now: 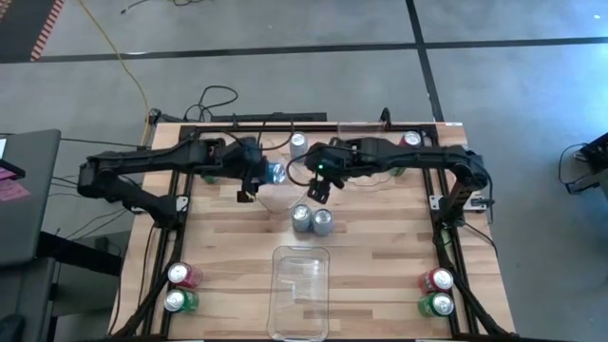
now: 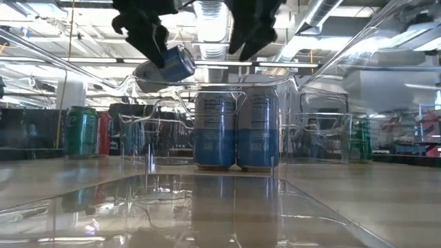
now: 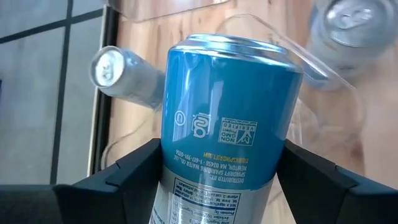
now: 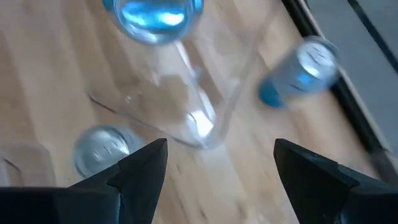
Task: Sort soda cans
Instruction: Put the top right blue-white soda can into the top left transparent bin
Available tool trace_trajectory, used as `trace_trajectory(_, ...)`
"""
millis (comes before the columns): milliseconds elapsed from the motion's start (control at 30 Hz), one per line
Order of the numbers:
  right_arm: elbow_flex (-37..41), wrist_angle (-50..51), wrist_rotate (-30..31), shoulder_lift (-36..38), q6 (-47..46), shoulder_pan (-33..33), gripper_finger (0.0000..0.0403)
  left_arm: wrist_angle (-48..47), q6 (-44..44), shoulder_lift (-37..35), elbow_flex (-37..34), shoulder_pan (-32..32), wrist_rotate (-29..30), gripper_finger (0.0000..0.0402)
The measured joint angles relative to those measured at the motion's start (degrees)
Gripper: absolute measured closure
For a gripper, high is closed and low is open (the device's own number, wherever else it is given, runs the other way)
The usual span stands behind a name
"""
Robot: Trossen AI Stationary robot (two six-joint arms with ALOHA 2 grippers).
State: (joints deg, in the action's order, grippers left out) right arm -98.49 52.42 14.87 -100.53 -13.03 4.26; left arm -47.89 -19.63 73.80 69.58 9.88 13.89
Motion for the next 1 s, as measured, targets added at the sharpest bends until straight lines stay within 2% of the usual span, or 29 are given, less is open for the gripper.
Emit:
trace_trajectory(100,7.6,-12.8,-4.9,3.1,0.9,0.7,0.0088,-1.0,0.6,0.0,0.0,-1.2,0.0,0.0129)
trace_trajectory(233,18.5,-35.3,-12.7,6.7,2.5,1.0,0.0088,-0.8,1.5,0.0,0.0,-2.1,0.1,0.0127)
trace_trajectory(300,23.0,-45.7,-13.5,7.3,3.9,0.2,0.0088,-0.8,1.5,0.0,0.0,-2.4,0.1,0.0127)
trace_trajectory(367,25.7,-52.8,-11.0,7.3,6.2,-0.4,0.0087,-0.8,1.5,0.0,0.0,-2.5,0.1,0.0127)
trace_trajectory(433,26.8,-55.6,-8.1,6.6,7.7,-1.0,0.0084,-0.7,1.7,0.0,0.0,-2.5,0.1,0.0127)
trace_trajectory(533,27.4,-58.7,-7.5,4.7,9.5,-1.0,0.0072,-0.4,2.2,0.0,0.0,-2.5,0.1,0.0127)
trace_trajectory(733,27.5,-62.0,-7.1,1.4,11.4,-0.4,0.0012,1.4,1.9,0.0,0.1,-2.5,0.1,0.0127)
trace_trajectory(1000,27.5,-62.9,-7.5,0.8,10.1,1.0,0.0005,3.0,0.9,0.2,0.2,-2.5,0.3,0.0127)
